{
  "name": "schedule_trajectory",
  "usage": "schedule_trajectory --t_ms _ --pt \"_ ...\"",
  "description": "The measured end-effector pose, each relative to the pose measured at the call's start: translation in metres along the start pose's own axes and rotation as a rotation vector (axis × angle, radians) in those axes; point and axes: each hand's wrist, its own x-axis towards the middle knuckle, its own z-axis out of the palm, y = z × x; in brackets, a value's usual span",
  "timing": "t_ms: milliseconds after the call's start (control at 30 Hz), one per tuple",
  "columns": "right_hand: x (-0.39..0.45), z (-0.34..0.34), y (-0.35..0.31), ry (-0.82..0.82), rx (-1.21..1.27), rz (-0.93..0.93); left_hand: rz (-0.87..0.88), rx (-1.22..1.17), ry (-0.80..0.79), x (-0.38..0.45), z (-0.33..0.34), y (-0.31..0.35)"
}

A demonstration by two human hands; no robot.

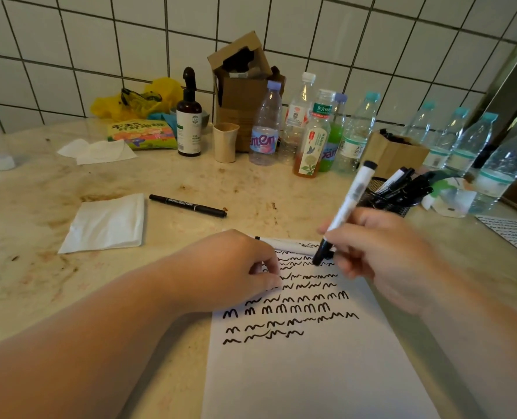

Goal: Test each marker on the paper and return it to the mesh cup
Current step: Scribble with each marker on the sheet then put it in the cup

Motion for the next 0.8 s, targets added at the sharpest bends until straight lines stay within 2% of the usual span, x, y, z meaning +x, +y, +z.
schedule_trajectory --t_ms 200,367,467,800 --pt "-0.036 0.008 0.029 -0.231 0.263 -0.013 0.055 0.019 -0.016 -0.002 -0.001 0.002" --pt "-0.034 0.009 0.03 -0.267 0.304 -0.047 0.123 -0.043 -0.024 -0.004 -0.001 0.007" --pt "-0.034 0.013 0.031 -0.31 0.284 -0.038 0.179 0.003 -0.033 -0.003 0.002 0.007" --pt "-0.035 0.012 0.029 -0.387 0.335 -0.136 0.176 -0.063 -0.085 -0.005 0.003 0.017"
